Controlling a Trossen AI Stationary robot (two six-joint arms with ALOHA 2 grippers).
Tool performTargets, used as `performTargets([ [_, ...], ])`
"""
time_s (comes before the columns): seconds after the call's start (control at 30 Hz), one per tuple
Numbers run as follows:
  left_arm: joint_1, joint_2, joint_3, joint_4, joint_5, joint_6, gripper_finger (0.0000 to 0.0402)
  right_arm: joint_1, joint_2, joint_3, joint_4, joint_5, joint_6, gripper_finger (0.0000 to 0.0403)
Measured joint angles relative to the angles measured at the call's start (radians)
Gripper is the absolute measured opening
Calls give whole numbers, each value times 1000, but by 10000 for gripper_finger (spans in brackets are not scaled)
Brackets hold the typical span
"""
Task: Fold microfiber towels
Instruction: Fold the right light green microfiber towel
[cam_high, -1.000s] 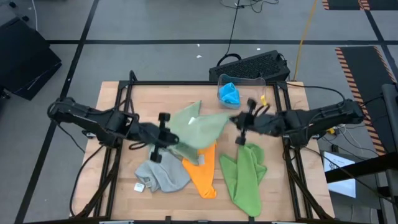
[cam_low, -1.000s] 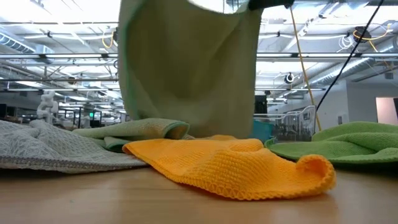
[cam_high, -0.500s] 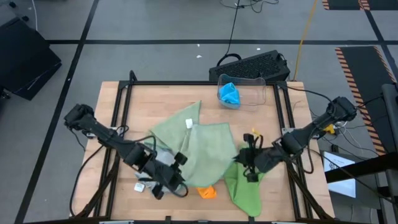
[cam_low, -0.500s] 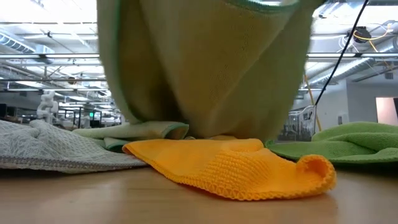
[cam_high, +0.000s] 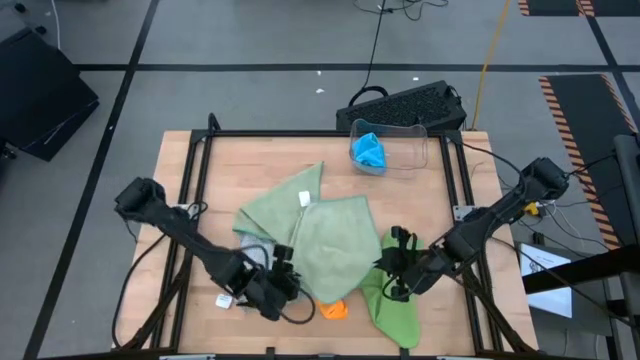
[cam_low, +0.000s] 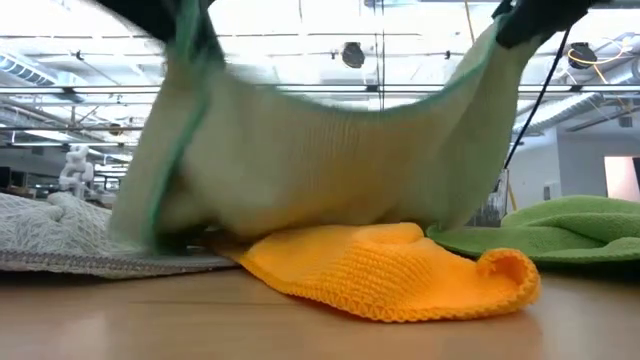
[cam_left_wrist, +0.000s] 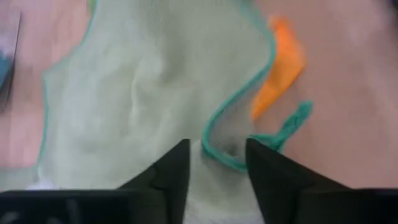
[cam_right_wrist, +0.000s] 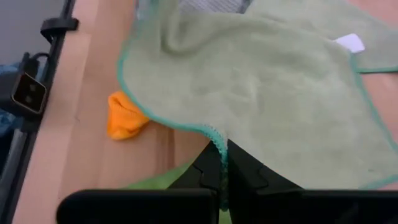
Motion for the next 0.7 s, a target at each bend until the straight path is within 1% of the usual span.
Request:
performTargets([
  [0.1,-39,38,0,-27,-23,-82,210,0,1,-42,47,0,5,2],
  [0.17,-71,52,0,-39,-23,-134,228,0,1,-57,55,0,24,2],
  [0.23,-106,59,1,-43,-24,-183,237,0,1,-66,55,2,38,2],
  [0.3,-145,58,1,-30,-54,-228,237,0,1,-73,58,8,50,2],
  [0.4,-205,57,2,20,-123,-284,226,0,1,-85,83,34,52,2],
  [0.53,-279,76,2,144,-225,-290,196,-2,1,-87,105,81,51,2],
  [0.63,-317,110,2,276,-246,-238,170,-15,1,-87,123,103,49,2],
  [0.7,-323,144,2,348,-270,-236,153,-25,1,-87,134,110,43,2],
])
